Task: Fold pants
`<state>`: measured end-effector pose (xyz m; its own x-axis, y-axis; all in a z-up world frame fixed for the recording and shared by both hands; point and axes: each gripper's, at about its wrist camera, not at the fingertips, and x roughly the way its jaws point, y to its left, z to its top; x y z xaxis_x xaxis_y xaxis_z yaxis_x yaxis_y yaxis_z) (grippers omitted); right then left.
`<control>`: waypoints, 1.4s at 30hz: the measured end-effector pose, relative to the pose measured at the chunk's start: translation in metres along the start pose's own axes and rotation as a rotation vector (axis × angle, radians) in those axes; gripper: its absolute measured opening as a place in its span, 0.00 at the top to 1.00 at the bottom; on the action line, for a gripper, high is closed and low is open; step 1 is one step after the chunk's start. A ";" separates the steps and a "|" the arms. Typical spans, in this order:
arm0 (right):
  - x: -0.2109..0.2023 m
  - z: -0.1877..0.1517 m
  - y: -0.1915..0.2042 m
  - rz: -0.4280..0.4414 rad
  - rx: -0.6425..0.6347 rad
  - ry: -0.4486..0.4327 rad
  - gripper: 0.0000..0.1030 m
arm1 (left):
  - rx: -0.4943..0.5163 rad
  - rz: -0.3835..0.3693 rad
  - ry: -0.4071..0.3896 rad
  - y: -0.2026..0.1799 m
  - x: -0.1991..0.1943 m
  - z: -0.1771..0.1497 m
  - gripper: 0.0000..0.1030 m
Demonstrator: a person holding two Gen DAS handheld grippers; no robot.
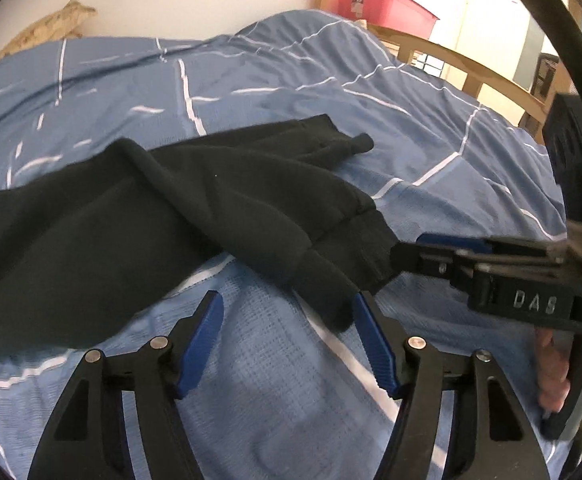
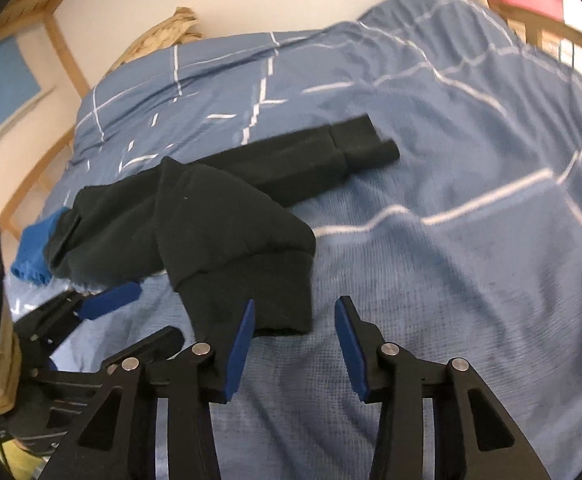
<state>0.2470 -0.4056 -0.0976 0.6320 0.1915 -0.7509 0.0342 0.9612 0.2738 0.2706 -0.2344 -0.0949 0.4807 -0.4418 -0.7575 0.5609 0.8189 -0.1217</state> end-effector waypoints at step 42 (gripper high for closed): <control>0.042 0.118 -0.052 0.022 0.253 -0.081 0.89 | 0.180 0.061 0.106 -0.025 0.099 0.182 0.82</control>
<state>0.3631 -0.4711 -0.0731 0.6946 0.1855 -0.6951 0.2055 0.8747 0.4389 0.4268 -0.3658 -0.0504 0.4491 -0.3447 -0.8243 0.6485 0.7604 0.0354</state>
